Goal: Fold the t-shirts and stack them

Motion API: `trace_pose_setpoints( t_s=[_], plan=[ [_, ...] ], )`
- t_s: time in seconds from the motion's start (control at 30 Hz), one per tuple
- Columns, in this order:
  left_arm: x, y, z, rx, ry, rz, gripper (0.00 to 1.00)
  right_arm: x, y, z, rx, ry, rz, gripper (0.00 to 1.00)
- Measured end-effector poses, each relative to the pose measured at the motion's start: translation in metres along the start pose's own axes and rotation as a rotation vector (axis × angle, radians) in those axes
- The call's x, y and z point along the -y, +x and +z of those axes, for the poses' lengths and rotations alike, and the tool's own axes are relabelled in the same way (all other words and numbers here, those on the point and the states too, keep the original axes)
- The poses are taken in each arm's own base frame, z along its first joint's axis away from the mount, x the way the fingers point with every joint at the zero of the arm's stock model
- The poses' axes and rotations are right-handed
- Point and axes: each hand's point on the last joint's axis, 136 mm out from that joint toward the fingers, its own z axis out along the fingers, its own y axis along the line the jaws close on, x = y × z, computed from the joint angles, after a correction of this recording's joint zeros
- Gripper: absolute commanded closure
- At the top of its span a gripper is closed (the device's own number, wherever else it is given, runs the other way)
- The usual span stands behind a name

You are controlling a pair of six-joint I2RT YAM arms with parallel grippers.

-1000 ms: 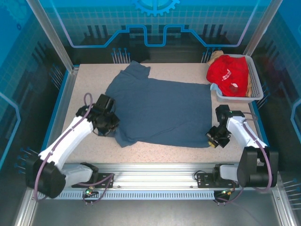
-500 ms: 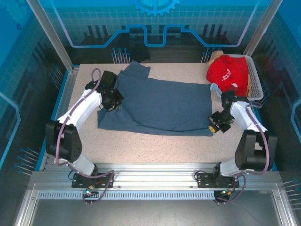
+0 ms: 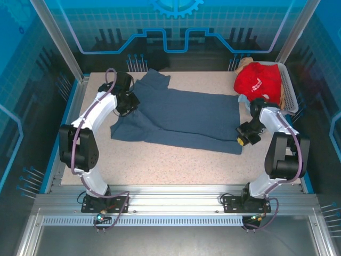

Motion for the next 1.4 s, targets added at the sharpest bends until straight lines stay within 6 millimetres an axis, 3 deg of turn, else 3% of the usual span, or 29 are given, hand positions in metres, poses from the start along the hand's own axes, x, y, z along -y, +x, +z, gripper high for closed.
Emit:
trace_pose_setpoints(
  t_s=[0.53, 1.13, 1.2, 1.27, 1.3, 1.4],
  plan=[
    [0.011, -0.030, -0.001, 0.054, -0.010, 0.014, 1.00, -0.021, -0.022, -0.002, 0.035, -0.001, 0.001, 1.00],
    [0.014, -0.052, 0.034, 0.033, -0.054, 0.042, 0.99, -0.052, -0.047, 0.007, 0.062, 0.002, -0.018, 1.00],
    [0.015, -0.055, 0.038, 0.033, -0.056, 0.045, 0.65, -0.057, -0.050, 0.010, 0.068, -0.005, -0.025, 0.83],
    [0.014, -0.057, 0.041, 0.031, -0.060, 0.044, 0.43, -0.061, -0.052, 0.010, 0.081, -0.018, -0.043, 0.67],
    [0.013, -0.058, 0.042, 0.029, -0.064, 0.043, 0.36, -0.063, -0.053, 0.009, 0.092, -0.026, -0.061, 0.62],
    [0.003, -0.060, 0.039, 0.025, -0.087, 0.029, 0.34, -0.069, -0.055, 0.000, 0.131, -0.047, -0.112, 0.48]
  ],
)
